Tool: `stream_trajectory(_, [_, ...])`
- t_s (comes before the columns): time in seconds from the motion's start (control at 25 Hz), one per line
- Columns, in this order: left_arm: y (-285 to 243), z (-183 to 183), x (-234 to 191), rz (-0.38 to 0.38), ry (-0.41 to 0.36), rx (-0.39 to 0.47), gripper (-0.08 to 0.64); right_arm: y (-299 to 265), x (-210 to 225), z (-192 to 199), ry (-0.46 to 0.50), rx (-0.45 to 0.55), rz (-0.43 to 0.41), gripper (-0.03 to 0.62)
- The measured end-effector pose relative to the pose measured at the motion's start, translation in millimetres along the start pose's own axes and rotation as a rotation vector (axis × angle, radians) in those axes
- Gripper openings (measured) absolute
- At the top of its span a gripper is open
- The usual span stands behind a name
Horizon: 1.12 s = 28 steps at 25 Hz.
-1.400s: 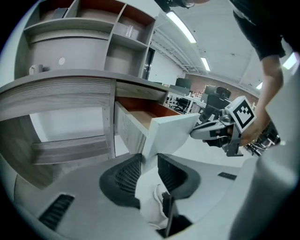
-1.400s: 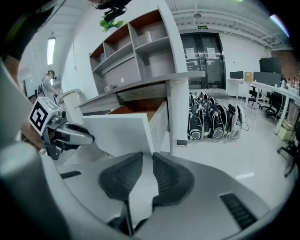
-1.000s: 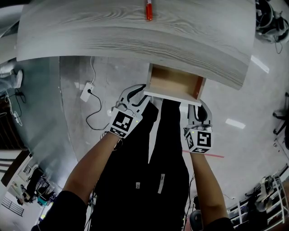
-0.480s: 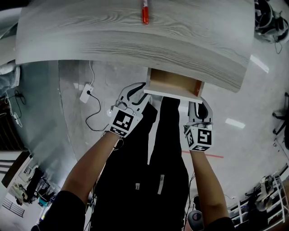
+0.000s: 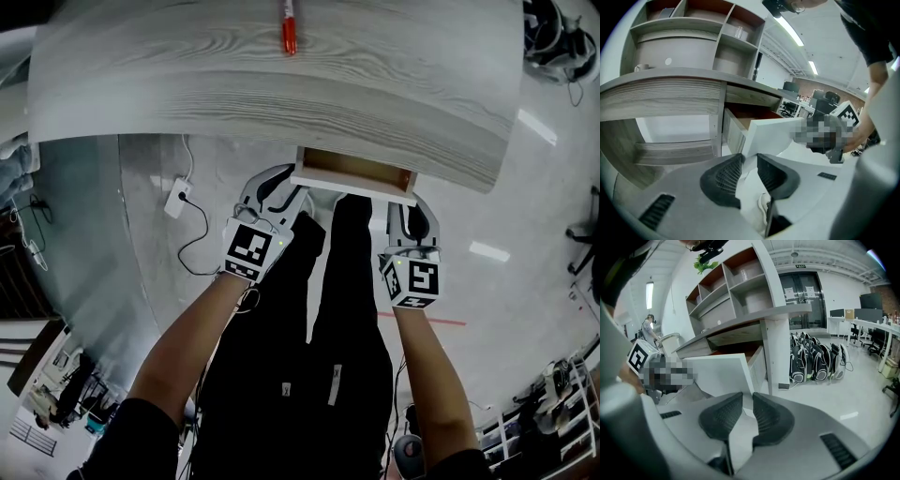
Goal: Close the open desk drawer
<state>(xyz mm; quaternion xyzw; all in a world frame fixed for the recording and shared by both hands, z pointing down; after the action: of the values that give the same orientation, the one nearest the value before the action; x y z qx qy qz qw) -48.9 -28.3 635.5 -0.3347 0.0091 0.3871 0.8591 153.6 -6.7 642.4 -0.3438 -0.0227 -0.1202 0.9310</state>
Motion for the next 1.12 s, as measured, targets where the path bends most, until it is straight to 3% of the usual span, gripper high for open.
stream_trajectory(1.12, [-18,-18,-20,-0.026,0.039,0.049,0.114,-24,11,-22,-0.012,0.031,0.022,0.083])
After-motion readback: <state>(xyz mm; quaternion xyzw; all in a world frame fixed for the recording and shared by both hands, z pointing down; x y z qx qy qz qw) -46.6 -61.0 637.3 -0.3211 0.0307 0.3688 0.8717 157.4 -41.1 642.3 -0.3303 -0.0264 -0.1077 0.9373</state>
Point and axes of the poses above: the fingertips, and each gripper's own axes: y backward along the fingers, x to its right, z out of its underside, the point moved 3 cm from there along y, backward along the fingers, and after that the axes turned 7 degrees about z, right-handed, at the moved point
